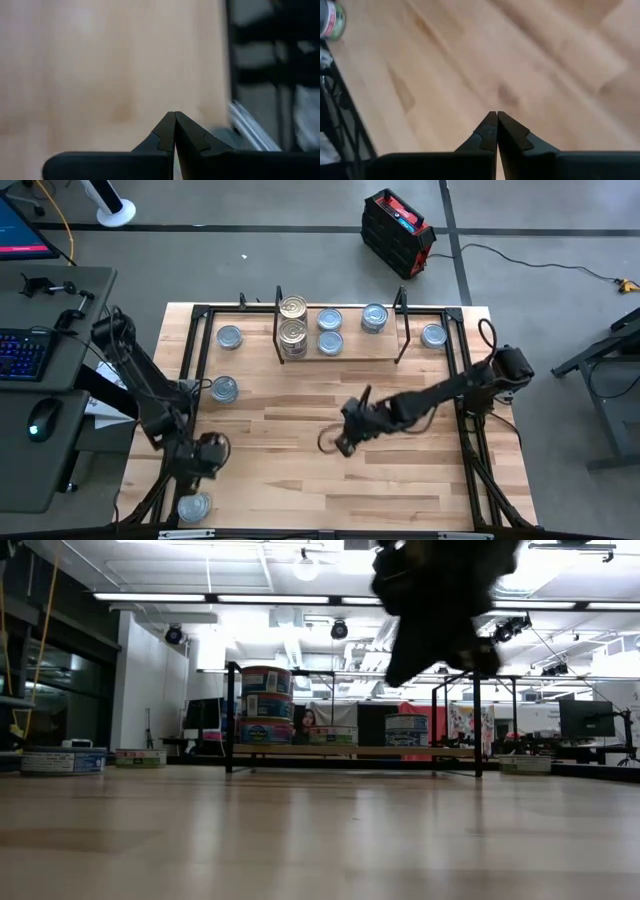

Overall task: Stack canned seafood by type on shelf
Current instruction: Stack the green white tuna can on top of the other green white tuna can on the shelf

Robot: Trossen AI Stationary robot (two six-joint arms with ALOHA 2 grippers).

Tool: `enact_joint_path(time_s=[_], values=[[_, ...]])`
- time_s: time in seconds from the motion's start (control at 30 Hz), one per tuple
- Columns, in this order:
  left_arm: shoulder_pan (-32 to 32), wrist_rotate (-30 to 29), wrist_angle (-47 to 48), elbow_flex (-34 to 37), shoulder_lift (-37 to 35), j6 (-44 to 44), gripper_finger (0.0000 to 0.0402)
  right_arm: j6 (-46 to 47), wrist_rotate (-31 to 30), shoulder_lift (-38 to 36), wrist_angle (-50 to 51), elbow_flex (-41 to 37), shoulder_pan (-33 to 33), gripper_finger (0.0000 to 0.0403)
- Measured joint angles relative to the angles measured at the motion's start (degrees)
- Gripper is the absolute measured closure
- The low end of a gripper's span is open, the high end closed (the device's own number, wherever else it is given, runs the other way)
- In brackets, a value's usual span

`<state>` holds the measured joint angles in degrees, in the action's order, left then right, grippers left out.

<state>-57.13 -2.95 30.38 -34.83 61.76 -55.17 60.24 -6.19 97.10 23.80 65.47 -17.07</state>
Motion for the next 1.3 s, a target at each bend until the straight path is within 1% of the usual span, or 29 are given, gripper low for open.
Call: enact_joint_path(time_s=[0.13, 0.23, 0.3, 0.43, 0.57, 0.67, 0.77, 0.83, 0.93, 1.03, 1.17, 1.23, 1.3], values=[[-3.2, 11.6, -4.4, 0.0, 5.0, 1.4, 0.0401, 7.7, -3.4, 0.0, 0.5, -1.8, -5.3, 0.0403], [-3.2, 18.9, -4.5, 0.0, 8.5, 3.0, 0.0402, 12.4, -7.4, 0.0, 0.4, -3.1, -8.1, 0.0403], [-1.6, 22.7, -4.6, 0.0, 10.6, 2.3, 0.0402, 14.6, -8.5, 0.0, 0.2, -4.3, -9.2, 0.0403], [0.8, 27.7, -5.3, 0.0, 13.9, -4.5, 0.0401, 14.5, -7.4, 0.0, 0.0, -5.7, -10.5, 0.0403], [1.2, 28.4, -9.2, 0.0, 15.4, -13.3, 0.0402, 12.7, -7.2, 0.0, 0.9, -6.4, -11.2, 0.0403], [0.8, 28.3, -13.6, 0.0, 16.1, -19.5, 0.0402, 9.7, -7.0, 0.0, 1.7, -6.4, -11.2, 0.0403], [0.1, 27.0, -15.9, 0.0, 16.7, -23.8, 0.0402, 6.6, -6.6, 0.0, 2.5, -6.4, -11.2, 0.0403], [-0.2, 26.7, -15.7, 0.0, 17.6, -25.8, 0.0402, 5.1, -5.6, 0.0, 3.2, -6.4, -11.2, 0.0403], [-0.5, 26.7, -15.8, 0.0, 19.3, -26.7, 0.0402, 2.9, -4.9, -0.2, 4.7, -6.4, -11.6, 0.0403], [-0.3, 27.2, -16.7, -0.1, 21.1, -26.7, 0.0401, 2.7, -5.0, -1.6, 6.4, -6.4, -13.0, 0.0403], [1.0, 27.4, -17.1, -0.3, 23.2, -24.5, 0.0402, 3.4, -5.3, -4.8, 9.6, -6.4, -15.5, 0.0403], [2.2, 24.1, -17.1, -0.3, 23.4, -23.2, 0.0402, 6.0, -6.7, -6.8, 11.9, -6.4, -16.9, 0.0403], [4.6, 18.4, -17.9, -0.5, 23.4, -20.9, 0.0402, 8.9, -8.7, -8.7, 13.8, -6.4, -18.3, 0.0403]])
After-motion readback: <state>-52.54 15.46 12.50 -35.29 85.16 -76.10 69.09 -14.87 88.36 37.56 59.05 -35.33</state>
